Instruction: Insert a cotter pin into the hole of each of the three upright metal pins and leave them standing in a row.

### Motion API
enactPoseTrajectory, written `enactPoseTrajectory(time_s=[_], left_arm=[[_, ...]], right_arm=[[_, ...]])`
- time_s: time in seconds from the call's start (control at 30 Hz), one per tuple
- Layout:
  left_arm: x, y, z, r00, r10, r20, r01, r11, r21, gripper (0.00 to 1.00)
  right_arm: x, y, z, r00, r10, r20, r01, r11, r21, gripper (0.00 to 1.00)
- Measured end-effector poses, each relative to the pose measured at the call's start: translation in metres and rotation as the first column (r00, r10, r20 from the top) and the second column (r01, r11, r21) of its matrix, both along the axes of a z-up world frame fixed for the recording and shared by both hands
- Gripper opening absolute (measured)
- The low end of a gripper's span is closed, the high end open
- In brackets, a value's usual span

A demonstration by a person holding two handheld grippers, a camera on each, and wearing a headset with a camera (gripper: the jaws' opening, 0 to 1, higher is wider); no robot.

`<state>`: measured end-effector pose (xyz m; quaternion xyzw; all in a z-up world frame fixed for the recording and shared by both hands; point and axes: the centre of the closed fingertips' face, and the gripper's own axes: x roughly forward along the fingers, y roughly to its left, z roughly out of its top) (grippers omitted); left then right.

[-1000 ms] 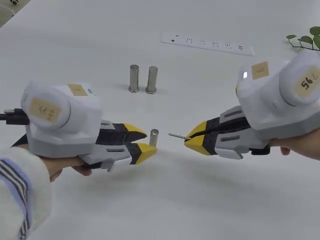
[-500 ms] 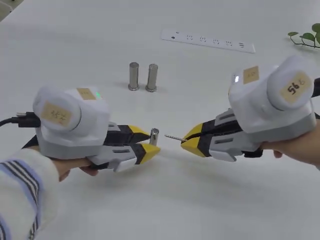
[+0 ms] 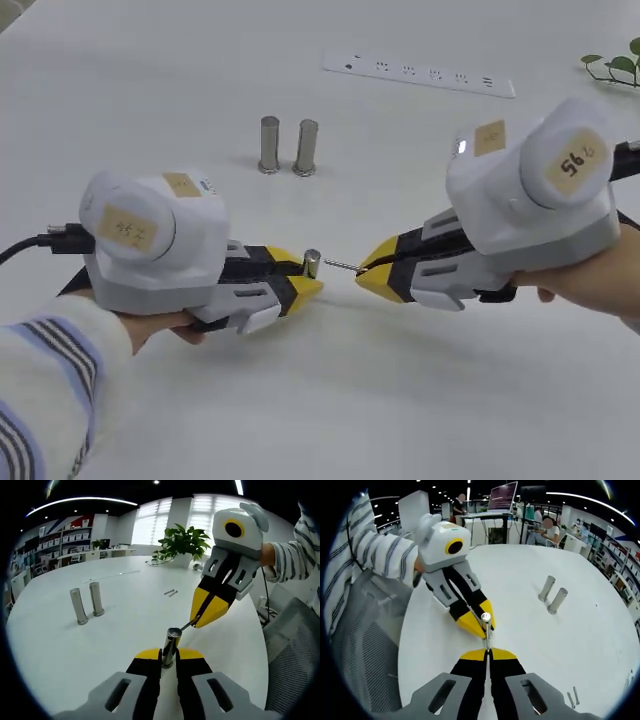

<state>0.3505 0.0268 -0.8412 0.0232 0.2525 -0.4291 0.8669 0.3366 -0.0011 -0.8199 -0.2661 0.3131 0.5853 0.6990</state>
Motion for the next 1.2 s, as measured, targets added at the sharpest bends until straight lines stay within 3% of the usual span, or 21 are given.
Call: enactPoseTrajectory(time_s=[0.47, 1.2], left_arm=[[-0.001, 0.0, -0.001, 0.998, -0.014, 0.059, 0.013, 1.0, 0.018, 0.08], [-0.002, -0.002, 0.0, 0.998, 0.002, 0.06, -0.002, 1.0, -0.005, 0.08]], right_arm=[[0.002, 0.002, -0.001, 1.0, 0.004, 0.011, -0.004, 1.0, 0.006, 0.03], [0.004, 0.023, -0.003, 1.0, -0.003, 0.009, 0.003, 0.999, 0.042, 0.03]])
